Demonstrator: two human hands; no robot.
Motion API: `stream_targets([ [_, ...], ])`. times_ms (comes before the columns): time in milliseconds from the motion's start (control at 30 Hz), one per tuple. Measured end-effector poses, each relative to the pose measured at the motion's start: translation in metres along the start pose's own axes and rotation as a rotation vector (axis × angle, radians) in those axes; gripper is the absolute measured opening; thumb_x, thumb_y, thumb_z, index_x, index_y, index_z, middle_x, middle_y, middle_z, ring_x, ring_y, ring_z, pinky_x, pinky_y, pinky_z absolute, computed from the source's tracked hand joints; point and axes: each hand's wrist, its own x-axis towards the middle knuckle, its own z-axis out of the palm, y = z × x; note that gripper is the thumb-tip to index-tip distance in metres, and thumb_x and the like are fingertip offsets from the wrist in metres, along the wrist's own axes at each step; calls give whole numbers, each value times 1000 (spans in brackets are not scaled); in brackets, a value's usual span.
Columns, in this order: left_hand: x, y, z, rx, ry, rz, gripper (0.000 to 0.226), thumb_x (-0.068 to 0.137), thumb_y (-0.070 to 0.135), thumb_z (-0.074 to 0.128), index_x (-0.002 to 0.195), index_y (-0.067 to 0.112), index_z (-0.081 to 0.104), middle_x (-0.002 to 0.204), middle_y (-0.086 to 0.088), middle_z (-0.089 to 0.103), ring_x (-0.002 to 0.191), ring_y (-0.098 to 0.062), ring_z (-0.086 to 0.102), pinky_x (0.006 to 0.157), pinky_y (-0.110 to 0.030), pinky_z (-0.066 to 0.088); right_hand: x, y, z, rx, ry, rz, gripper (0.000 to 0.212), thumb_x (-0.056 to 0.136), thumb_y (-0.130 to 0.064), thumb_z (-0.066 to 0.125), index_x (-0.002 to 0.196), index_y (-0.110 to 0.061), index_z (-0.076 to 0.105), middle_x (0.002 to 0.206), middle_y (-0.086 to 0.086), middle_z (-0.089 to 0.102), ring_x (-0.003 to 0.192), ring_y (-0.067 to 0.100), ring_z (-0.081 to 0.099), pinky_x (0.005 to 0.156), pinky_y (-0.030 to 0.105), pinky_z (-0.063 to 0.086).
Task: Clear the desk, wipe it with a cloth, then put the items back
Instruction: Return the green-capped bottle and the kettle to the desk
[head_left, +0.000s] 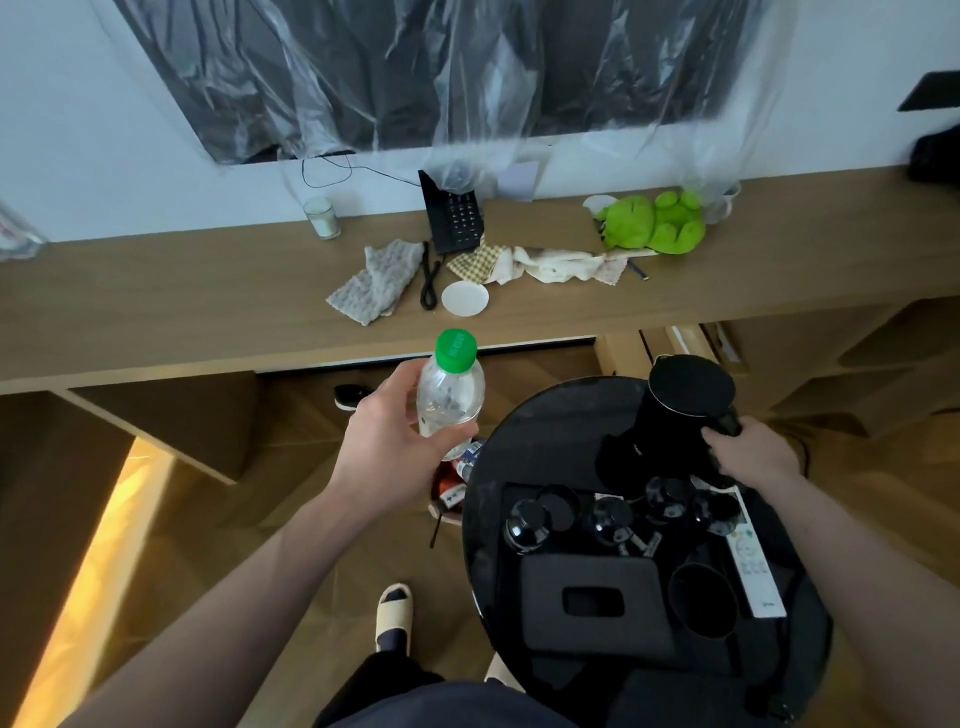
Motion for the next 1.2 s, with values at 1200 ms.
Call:
stream_targets([
  [1200,-2,-260,-365,-14,440,-257,64,77,37,88,132,30,56,114,19,66,102,-1,64,79,-18,51,-246,-485,196,230,-246,-853,19,98,-52,60,102,-35,67,90,-13,75,84,2,71,80,39,63],
])
